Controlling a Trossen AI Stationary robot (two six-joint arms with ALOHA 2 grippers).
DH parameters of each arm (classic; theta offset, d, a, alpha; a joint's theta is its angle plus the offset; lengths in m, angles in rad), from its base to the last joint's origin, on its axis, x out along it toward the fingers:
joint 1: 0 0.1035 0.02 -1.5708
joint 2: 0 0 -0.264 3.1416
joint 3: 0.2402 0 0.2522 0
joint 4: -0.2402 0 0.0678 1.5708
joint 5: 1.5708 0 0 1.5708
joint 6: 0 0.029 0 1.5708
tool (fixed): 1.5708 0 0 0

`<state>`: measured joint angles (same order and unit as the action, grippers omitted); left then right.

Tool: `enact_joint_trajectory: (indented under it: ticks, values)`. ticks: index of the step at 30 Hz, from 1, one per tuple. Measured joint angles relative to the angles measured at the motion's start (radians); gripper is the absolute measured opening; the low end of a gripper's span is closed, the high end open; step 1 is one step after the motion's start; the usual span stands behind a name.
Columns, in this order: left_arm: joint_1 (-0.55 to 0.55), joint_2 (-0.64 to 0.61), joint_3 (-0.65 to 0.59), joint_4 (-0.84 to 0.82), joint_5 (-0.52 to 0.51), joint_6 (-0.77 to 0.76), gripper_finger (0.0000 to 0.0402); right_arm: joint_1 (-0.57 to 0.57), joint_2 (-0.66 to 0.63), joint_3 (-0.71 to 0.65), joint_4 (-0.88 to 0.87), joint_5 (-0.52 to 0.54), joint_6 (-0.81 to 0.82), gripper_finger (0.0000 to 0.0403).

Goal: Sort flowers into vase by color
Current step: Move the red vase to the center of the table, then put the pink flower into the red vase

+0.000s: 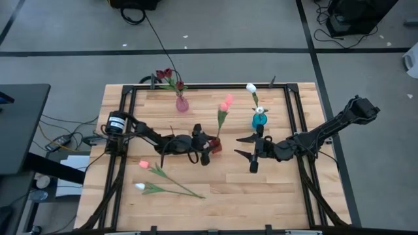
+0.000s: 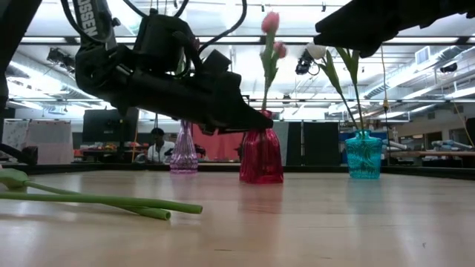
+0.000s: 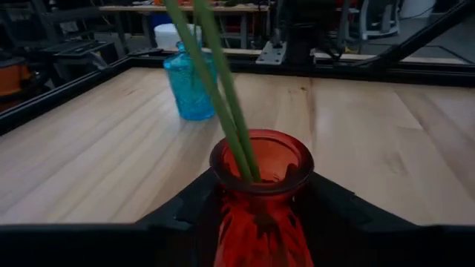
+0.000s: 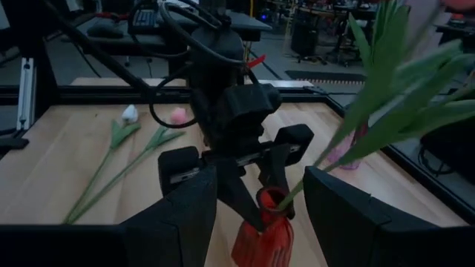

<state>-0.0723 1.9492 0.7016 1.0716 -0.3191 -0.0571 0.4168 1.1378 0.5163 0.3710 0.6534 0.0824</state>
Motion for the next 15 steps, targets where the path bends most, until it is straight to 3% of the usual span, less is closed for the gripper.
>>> enact_joint_trajectory:
  ticks: [9, 15]
  values:
    - [-0.001, -0.050, -0.006, -0.117, 0.000, 0.047, 0.0247, 0.000, 0.000, 0.000, -0.007, 0.000, 0.022, 0.0210]
    - [-0.018, -0.227, -0.021, -0.464, 0.049, 0.044, 0.0254, 0.005, 0.000, 0.000, -0.014, -0.001, 0.031, 0.0210]
